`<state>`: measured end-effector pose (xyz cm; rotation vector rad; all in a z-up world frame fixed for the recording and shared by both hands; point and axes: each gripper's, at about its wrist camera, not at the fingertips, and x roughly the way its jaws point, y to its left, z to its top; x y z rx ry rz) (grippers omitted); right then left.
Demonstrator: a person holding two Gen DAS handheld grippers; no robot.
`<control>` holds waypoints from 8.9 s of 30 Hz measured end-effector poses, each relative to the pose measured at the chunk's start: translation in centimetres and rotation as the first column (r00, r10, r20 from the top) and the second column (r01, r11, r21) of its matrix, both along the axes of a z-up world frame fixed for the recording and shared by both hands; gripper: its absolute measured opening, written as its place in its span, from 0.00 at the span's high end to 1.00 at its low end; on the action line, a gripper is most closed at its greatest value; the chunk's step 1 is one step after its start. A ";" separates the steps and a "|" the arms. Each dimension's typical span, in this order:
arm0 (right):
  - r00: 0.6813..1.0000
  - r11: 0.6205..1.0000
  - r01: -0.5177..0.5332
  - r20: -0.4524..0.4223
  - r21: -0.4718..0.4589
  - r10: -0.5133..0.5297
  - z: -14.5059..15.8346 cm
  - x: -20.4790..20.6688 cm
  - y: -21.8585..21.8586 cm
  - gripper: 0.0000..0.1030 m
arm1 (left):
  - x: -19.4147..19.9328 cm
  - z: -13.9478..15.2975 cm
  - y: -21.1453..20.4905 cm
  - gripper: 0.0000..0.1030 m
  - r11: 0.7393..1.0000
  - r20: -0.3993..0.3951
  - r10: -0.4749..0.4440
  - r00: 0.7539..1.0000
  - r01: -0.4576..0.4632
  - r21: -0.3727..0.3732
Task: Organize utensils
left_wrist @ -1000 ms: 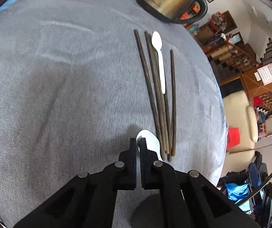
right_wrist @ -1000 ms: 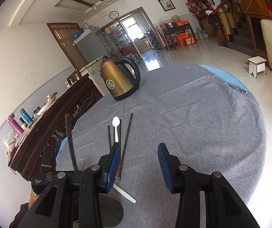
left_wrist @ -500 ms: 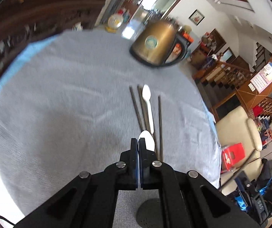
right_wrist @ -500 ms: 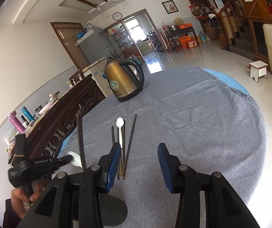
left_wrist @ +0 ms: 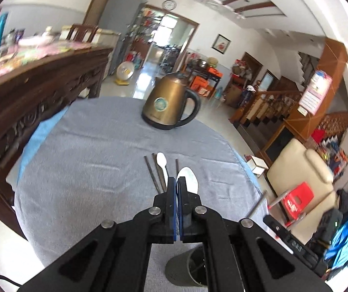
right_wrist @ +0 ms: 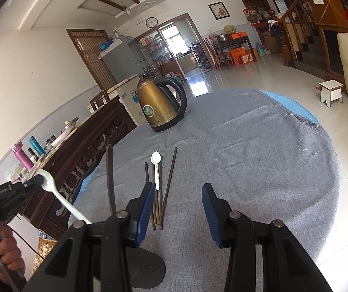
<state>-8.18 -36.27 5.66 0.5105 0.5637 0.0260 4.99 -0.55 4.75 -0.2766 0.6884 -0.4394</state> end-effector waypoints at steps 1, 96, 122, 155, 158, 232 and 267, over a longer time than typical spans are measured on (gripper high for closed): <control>1.000 1.000 -0.001 0.001 -0.001 0.001 0.0 0.0 0.0 0.58 | -0.5 0.1 -0.4 0.99 1.000 0.007 -0.014 1.000 0.014 0.020; 0.988 0.999 0.026 -0.148 -0.044 -0.032 -3.1 3.8 -1.0 0.40 | 2.7 -7.0 -0.3 0.24 0.823 0.003 0.211 0.977 -0.179 0.539; 0.855 0.971 -0.224 -0.462 0.083 0.237 -8.8 32.1 2.1 0.42 | 23.1 -15.2 -5.2 0.41 0.941 -0.362 0.105 0.926 0.025 0.337; 0.810 0.968 -0.247 -0.540 0.041 0.229 -11.3 31.2 1.7 0.93 | 28.7 -17.3 -12.4 0.76 0.919 -0.459 0.110 0.881 0.086 0.385; 0.813 0.970 -0.240 -0.538 0.042 0.224 -11.3 31.0 1.6 0.94 | 29.1 -17.2 -12.5 0.84 0.927 -0.463 0.107 0.880 0.081 0.366; 0.805 0.960 -0.252 -0.523 0.125 0.280 -10.2 26.1 -0.3 0.83 | 19.7 -14.0 -8.1 0.94 0.907 -0.338 -0.011 0.941 0.152 0.393; 0.994 0.993 0.025 -0.099 -0.112 -0.036 0.7 10.8 -1.4 0.94 | 0.6 4.0 0.6 0.95 0.978 0.256 0.123 0.959 -0.160 0.131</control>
